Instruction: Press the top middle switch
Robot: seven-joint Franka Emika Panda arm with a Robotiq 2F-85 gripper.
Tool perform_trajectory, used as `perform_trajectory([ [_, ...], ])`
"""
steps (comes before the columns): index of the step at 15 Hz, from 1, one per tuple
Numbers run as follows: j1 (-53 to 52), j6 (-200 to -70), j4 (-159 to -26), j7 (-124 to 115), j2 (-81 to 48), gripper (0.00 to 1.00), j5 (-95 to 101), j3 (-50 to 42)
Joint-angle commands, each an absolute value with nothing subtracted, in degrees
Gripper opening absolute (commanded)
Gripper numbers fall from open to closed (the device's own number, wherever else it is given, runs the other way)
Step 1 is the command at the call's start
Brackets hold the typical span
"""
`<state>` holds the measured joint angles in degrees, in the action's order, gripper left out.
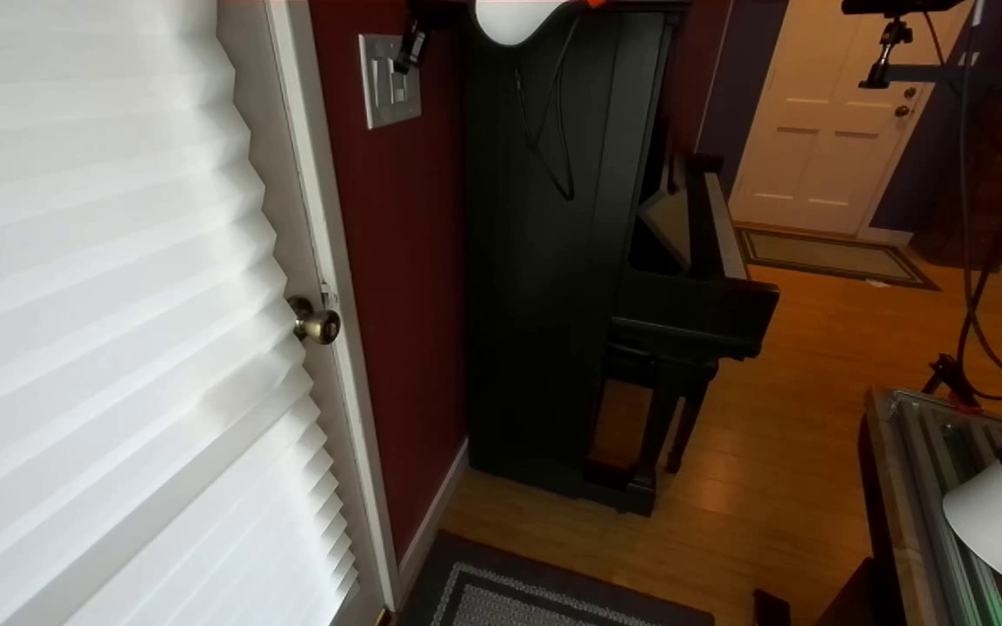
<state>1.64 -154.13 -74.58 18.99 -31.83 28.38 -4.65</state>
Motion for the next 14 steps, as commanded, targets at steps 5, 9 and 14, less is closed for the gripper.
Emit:
perform_trajectory([
  [5, 0.7, -152.8, -70.4, 16.7, -34.1, 0.00, 23.0, -4.3],
  [9, -0.4, -144.8, -70.7, 18.1, -32.4, 0.00, 24.9, -5.5],
  [14, 1.2, -130.4, -73.8, 21.9, -26.4, 0.27, 23.3, -4.6],
])
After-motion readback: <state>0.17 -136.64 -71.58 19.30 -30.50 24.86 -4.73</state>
